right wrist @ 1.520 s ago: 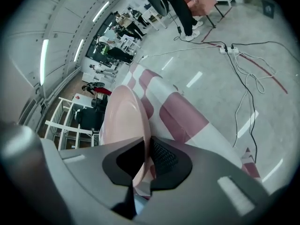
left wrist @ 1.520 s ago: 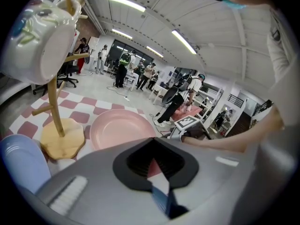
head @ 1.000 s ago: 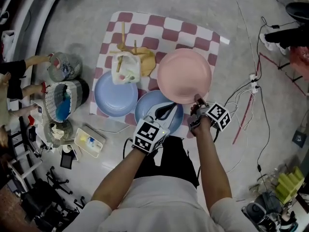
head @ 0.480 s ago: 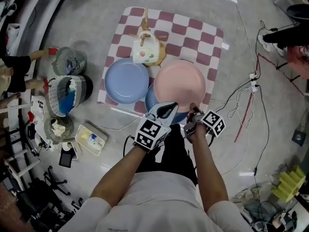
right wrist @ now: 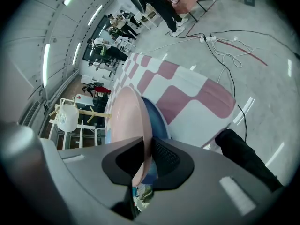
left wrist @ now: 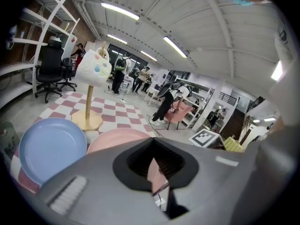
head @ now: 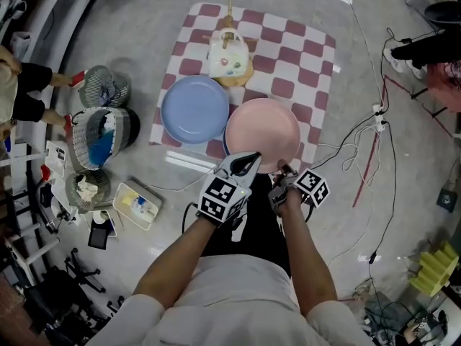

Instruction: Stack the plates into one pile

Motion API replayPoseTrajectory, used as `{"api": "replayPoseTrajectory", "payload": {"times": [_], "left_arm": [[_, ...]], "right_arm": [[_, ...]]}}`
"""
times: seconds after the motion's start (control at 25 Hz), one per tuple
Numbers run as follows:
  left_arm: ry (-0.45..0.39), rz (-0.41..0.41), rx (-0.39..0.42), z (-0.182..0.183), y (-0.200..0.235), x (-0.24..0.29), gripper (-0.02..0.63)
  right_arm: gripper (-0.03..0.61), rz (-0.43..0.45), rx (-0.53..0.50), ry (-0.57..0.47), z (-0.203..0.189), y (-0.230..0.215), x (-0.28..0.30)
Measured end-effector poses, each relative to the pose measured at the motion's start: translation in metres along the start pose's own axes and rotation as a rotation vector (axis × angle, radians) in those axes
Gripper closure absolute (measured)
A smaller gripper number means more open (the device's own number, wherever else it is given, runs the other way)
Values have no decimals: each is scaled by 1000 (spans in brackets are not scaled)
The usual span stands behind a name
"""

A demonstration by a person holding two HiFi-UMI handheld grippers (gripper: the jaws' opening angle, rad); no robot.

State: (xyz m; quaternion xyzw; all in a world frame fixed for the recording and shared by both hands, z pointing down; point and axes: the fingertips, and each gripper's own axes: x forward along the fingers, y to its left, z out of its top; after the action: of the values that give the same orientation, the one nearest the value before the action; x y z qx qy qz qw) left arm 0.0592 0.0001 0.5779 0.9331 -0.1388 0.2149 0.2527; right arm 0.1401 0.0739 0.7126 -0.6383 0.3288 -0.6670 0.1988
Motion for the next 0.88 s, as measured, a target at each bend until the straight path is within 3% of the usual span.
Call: {"api": "replayPoseTrajectory", "payload": {"times": [0.4,0.88], "left_arm": [[-2,9,-12,-14,2,-12,607],[1,43,-48,-29,14,-20,607]], "right_arm": [[538,-21,-18,1,-12,-12,3],[482,-138,-184,-30,-6,-15,-6]]}}
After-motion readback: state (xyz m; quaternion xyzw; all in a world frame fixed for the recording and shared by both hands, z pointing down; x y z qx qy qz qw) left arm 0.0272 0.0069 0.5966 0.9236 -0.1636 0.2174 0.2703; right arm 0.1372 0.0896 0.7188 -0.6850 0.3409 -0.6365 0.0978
